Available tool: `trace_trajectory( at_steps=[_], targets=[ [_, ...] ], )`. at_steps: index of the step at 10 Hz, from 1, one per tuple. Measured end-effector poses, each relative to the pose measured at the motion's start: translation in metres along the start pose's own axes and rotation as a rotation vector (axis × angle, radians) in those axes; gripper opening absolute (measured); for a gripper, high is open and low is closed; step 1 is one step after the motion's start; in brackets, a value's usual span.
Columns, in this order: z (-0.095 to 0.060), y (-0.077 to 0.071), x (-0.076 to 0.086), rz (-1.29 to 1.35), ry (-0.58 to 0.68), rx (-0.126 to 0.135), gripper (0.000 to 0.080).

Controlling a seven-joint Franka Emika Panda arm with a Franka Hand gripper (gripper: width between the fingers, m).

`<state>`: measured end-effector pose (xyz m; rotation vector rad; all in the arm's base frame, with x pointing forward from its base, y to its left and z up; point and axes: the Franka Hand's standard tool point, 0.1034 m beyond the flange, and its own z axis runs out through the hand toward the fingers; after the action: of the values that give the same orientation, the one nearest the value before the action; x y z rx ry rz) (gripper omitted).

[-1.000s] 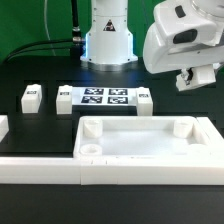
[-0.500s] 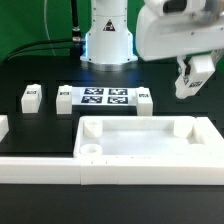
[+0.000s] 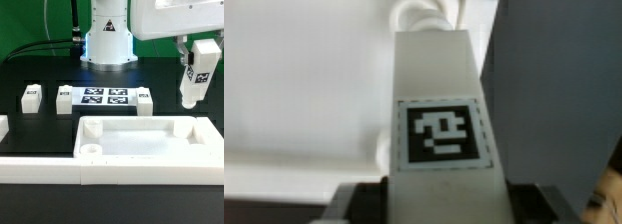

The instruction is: Assemble desk

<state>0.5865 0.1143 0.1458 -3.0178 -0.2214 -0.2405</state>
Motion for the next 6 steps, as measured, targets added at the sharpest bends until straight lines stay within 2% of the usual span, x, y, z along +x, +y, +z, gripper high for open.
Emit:
trace_trajectory(
  at_steps=[1, 2, 3, 6],
  targets=[
    [-0.004, 0.006, 0.012, -0.032, 0.073, -0.008, 0.0288],
    [-0.014, 0.01, 0.03, -0.041, 0.147, -0.016, 0.0288],
    [-0.017, 0.008, 0.036, -0.051, 0.205, -0.022, 0.0288],
    [-0.012, 0.008, 0.032, -0.05, 0.192, -0.021, 0.0288]
  ],
)
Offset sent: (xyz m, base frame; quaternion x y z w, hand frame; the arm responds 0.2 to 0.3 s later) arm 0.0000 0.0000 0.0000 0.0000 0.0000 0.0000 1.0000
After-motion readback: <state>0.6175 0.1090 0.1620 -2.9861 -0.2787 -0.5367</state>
